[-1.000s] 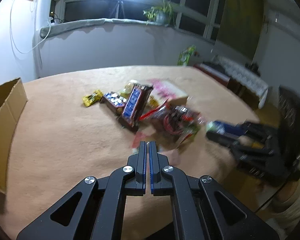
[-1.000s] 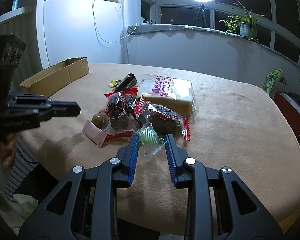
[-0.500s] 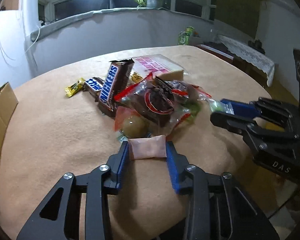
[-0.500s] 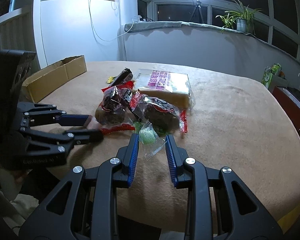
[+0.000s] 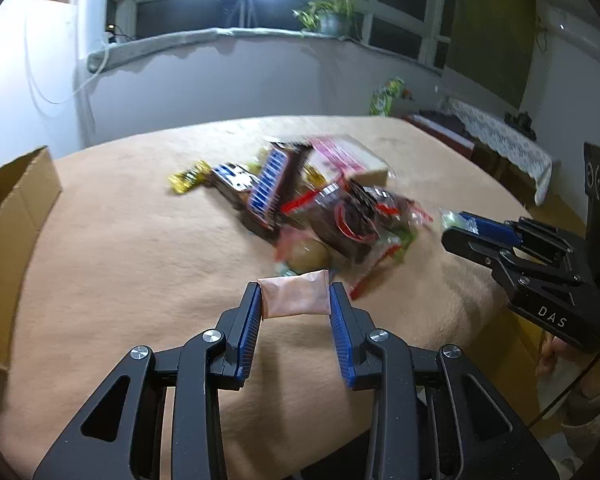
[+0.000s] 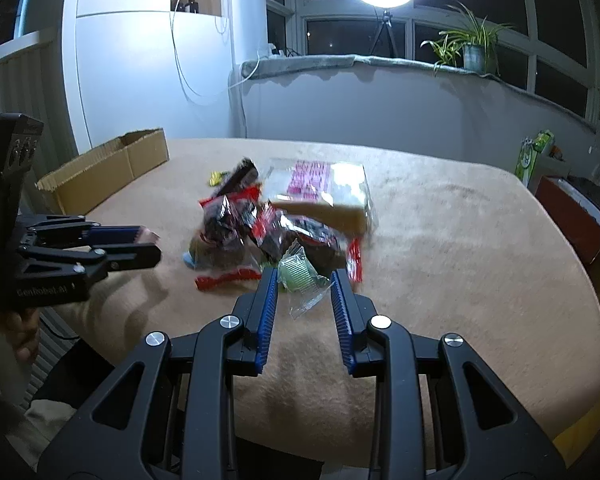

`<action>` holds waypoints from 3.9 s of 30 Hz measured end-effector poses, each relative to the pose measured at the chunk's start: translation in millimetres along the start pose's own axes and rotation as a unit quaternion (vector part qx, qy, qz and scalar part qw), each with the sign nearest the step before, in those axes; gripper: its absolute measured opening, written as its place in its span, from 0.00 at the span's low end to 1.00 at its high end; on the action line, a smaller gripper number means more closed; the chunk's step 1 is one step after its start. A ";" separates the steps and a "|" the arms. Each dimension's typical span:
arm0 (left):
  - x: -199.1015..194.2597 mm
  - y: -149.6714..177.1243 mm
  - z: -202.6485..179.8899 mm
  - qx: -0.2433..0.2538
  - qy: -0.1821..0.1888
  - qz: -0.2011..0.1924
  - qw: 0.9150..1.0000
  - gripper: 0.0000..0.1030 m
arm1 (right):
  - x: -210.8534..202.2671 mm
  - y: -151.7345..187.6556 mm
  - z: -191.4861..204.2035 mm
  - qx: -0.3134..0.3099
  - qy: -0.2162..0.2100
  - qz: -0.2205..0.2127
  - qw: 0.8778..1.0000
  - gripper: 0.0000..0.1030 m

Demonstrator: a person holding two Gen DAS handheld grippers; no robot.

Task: Organize snacks
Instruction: 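Carry both snacks to the cardboard box and open both grippers inside, then return the left gripper to the pile and grasp the round brown snack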

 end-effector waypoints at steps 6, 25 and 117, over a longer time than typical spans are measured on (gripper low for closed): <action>-29.3 -15.4 25.6 -0.028 -0.023 -0.035 0.999 0.31 | -3.2 -26.6 22.4 -0.014 -0.009 -0.014 1.000 0.28; -141.6 -23.5 196.0 -0.132 -0.149 -0.135 0.971 0.31 | 45.9 -125.8 247.0 -0.119 -0.159 -0.045 0.979 0.28; 54.9 -16.9 -2.4 0.010 -0.013 0.048 0.999 0.72 | 44.5 17.9 6.2 0.019 -0.008 0.032 0.999 0.74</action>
Point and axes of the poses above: each gripper's, at about its wrist camera, not at the fingertips, and x roughly the way its jaws point, z to its left, y to its underside, the point moved 9 cm from there along x, roughly the way its jaws point, and after that the axes turned 3 degrees about y, right-handed, at the moved point
